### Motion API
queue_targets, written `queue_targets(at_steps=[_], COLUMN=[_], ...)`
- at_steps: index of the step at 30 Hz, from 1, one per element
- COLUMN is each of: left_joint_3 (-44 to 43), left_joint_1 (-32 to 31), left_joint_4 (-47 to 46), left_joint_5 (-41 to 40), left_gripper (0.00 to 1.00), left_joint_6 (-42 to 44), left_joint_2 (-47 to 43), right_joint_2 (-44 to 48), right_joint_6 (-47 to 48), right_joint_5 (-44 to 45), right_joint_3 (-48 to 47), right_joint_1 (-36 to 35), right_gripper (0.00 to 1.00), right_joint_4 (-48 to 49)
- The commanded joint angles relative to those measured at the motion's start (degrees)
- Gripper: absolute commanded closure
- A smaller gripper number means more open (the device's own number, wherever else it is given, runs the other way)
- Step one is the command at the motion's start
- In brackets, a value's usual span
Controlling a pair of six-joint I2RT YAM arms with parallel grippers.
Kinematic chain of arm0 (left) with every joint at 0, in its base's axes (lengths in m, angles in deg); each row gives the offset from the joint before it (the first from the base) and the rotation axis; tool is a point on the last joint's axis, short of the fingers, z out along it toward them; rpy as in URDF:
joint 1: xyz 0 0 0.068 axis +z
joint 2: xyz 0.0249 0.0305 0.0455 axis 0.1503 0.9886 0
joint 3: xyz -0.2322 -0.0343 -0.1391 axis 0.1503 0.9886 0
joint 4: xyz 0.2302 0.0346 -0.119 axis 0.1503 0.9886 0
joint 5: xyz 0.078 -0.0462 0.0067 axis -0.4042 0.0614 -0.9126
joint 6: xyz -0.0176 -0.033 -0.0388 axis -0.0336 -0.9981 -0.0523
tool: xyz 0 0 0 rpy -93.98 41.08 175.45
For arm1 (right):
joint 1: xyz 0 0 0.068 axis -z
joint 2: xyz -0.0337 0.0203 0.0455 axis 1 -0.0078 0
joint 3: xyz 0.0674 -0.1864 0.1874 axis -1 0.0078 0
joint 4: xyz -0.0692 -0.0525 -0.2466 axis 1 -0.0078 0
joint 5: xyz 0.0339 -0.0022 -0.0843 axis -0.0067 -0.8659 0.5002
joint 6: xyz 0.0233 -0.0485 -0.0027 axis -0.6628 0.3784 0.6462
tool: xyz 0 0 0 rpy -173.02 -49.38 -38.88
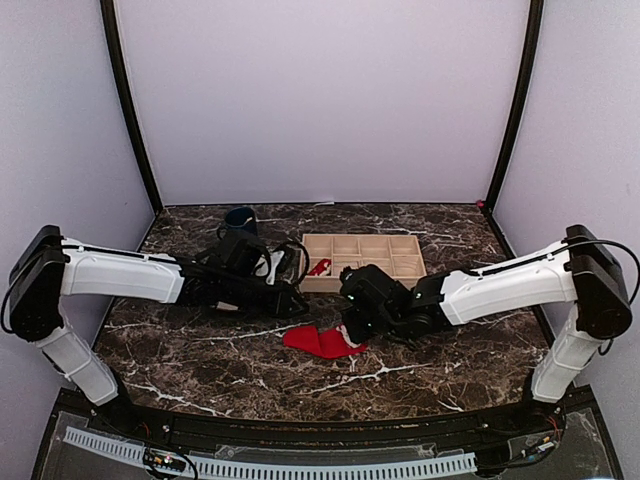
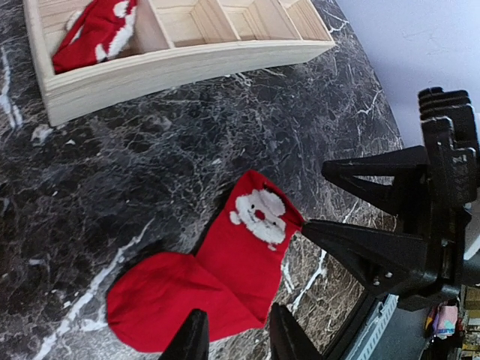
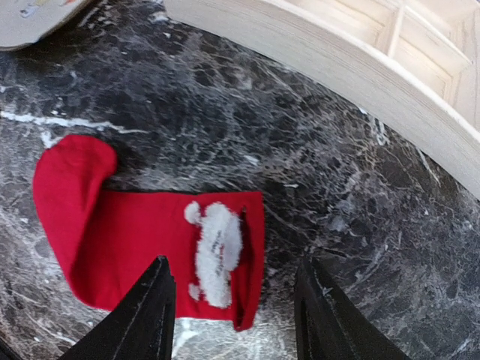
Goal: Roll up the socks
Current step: Place the sock at the center of the board, then flatten out the sock at the center of the board.
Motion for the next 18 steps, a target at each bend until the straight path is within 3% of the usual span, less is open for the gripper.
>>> queue_targets(at_steps=[1,11,18], left_joint_3=[-5.7,-17.3,-18.7], left_joint_1=[-2.1,-5.6,-6.5], left_joint_4=[3.2,13.3,15.8], left_joint_5=[0.7,-1.1,-2.8], left_gripper=[0.7,0.69,0.69], left_joint_6=[2.3,5.7,5.1], left_joint_2=[3.4,14.0,15.6], right_joint_2=[1.6,-0.7,-3.7], right_joint_6=[-0.4,0.7,1.5], right_joint_5=[0.5,-5.0,-7.7], right_joint_3=[1.2,1.4,0.7], right_joint_1=[1.4,3.7,4.2], right_gripper=[0.49,0.48,0.48], right_joint_4=[-1.4,-0.7,-0.2])
